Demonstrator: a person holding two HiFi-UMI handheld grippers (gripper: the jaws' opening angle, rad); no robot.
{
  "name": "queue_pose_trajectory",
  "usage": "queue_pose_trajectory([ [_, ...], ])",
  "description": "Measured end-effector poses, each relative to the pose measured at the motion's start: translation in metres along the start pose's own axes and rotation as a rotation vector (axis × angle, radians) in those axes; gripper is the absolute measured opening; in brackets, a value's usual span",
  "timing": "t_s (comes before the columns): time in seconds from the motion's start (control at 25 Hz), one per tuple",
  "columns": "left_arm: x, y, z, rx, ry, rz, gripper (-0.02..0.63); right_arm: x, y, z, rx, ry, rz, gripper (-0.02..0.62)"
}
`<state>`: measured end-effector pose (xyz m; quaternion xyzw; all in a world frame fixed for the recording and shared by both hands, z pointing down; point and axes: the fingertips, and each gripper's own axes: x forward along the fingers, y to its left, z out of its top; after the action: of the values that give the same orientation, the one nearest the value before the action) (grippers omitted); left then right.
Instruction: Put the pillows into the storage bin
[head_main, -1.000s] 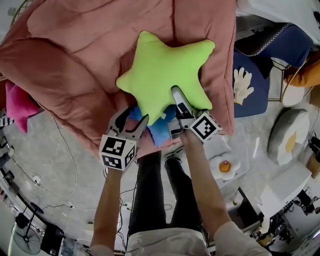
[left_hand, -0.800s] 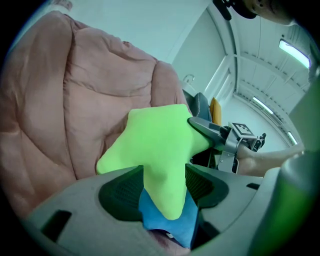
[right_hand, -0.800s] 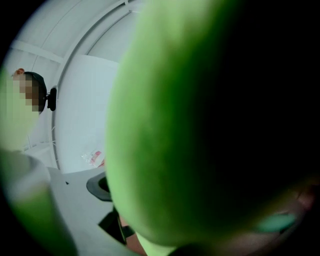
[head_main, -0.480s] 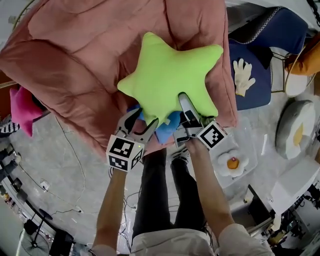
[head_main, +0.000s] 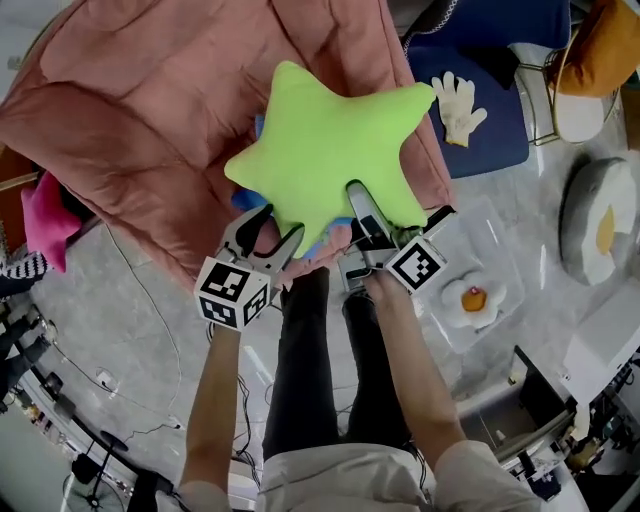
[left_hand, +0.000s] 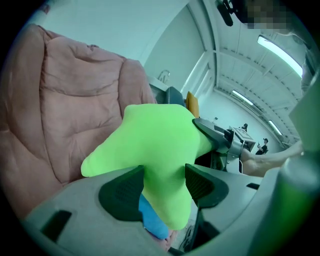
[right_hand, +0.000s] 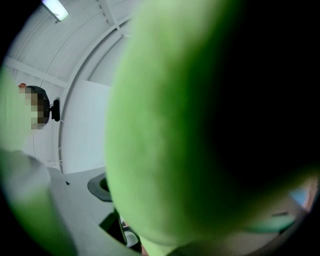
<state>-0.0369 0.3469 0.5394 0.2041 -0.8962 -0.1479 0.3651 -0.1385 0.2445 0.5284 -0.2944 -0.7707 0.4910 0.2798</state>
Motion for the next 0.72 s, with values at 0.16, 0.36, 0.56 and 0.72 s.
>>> queue_pose_trajectory([
  [0.16, 0.003, -0.041, -0.017, 0.015, 0.025, -0.023, 0.259, -0.046, -0.005, 0.008, 0.006, -0.015, -0.030, 0.451],
  [0.36, 0.010, -0.099, -0.048, 0.005, 0.077, -0.049, 0.259, -0.111, -0.017, 0.018, 0.010, -0.034, -0.057, 0.451],
  [0.56, 0.020, -0.153, -0.077, 0.018, 0.151, -0.110, 0.259, -0.181, -0.040, 0.025, 0.061, -0.086, -0.117, 0.448],
  [0.72, 0.037, -0.199, -0.098, 0.057, 0.211, -0.185, 0.259, -0.238, -0.061, 0.039, 0.088, -0.148, -0.148, 0.445],
])
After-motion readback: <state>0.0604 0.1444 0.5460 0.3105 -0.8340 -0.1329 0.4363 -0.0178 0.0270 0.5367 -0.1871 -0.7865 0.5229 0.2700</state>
